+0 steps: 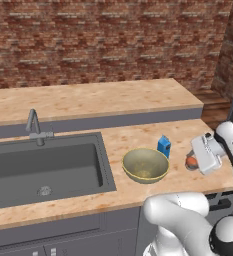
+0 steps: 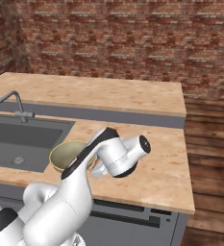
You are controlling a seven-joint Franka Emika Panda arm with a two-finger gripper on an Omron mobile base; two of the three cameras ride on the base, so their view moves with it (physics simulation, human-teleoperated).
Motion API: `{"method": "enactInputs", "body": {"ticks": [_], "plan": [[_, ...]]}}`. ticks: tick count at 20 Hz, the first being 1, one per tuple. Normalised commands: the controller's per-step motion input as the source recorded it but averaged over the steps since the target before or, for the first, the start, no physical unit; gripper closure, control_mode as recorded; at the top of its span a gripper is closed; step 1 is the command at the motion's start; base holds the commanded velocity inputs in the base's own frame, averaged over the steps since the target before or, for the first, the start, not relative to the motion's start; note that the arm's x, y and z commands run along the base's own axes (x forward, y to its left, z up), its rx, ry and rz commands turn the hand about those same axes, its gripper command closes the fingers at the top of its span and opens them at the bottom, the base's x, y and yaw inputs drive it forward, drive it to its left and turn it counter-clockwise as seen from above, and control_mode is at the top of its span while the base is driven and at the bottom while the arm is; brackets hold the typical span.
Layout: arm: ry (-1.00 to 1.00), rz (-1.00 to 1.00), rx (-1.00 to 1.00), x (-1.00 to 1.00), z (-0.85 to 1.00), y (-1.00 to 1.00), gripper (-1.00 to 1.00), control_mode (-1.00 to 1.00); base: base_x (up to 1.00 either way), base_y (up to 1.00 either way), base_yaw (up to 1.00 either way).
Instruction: Gather the eggs and milk located in the vicinity of the sink area and place them right next to the bowl.
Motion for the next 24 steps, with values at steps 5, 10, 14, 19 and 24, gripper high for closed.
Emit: {"method": "enactInputs", "body": {"ticks": [5, 10, 14, 19, 24], "plan": [[0.03, 0.01, -0.05, 0.26, -0.25, 0.09, 1.0, -1.0, 0.0, 0.0, 0.0], [0.0, 0.0, -0.03, 0.16, -0.31, 0.03, 1.0, -1.0, 0.0, 0.0, 0.0], [0.0, 0.0, -0.03, 0.12, -0.29, 0.01, 1.0, -1.0, 0.0, 0.0, 0.0], [0.0, 0.0, -0.01, 0.12, -0.17, 0.04, 1.0, -1.0, 0.0, 0.0, 0.0], [0.02, 0.0, 0.0, 0.11, -0.04, 0.05, 1.0, -1.0, 0.0, 0.0, 0.0]]}}
